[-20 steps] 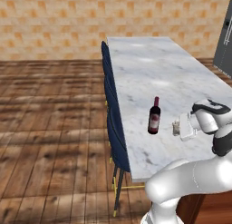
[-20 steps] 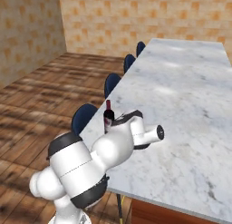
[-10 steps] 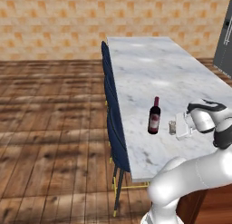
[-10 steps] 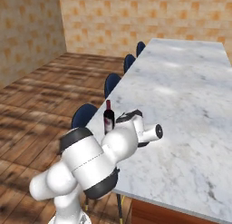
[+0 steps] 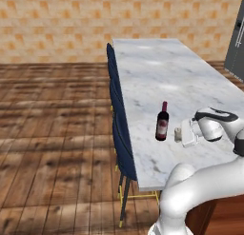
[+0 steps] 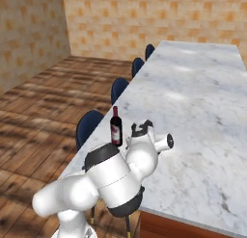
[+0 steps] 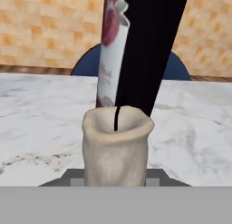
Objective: Get the candle and the wine from the cabinet and move them to the dining counter.
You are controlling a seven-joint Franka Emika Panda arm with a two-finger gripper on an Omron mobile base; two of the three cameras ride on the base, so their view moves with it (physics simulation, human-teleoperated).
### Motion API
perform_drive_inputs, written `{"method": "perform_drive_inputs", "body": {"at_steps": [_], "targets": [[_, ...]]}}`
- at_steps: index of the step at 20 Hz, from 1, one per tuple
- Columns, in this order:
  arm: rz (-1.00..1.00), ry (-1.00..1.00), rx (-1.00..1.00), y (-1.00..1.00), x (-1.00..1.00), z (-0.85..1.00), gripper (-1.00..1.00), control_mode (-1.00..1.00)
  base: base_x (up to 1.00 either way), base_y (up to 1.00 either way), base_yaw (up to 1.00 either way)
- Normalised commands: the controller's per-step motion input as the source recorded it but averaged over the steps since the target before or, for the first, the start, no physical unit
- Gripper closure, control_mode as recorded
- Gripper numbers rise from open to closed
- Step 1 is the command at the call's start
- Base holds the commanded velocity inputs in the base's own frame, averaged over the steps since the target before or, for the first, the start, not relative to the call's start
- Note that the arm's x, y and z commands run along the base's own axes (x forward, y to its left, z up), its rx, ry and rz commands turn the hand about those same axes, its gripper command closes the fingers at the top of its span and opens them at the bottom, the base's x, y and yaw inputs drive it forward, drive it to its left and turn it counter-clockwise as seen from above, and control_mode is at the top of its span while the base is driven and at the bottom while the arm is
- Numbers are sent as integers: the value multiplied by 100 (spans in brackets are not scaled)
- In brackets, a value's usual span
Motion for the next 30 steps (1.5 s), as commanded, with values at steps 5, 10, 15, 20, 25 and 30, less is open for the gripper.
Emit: {"method": "perform_drive_inputs", "body": {"at_steps": [5,10,15,20,25,30], "targets": [[6,5,9,-7,24,-10,100,-100,0,0,0],[4,1,5,0,24,-15,100,-100,0,0,0],[3,0,1,0,10,-24,100,-100,0,0,0],[0,0,0,1,1,-28,-100,-100,0,0,0],[0,0,0,-2,1,-11,-100,-100,0,0,0],[0,0,0,-10,0,0,-100,-100,0,0,0]]}}
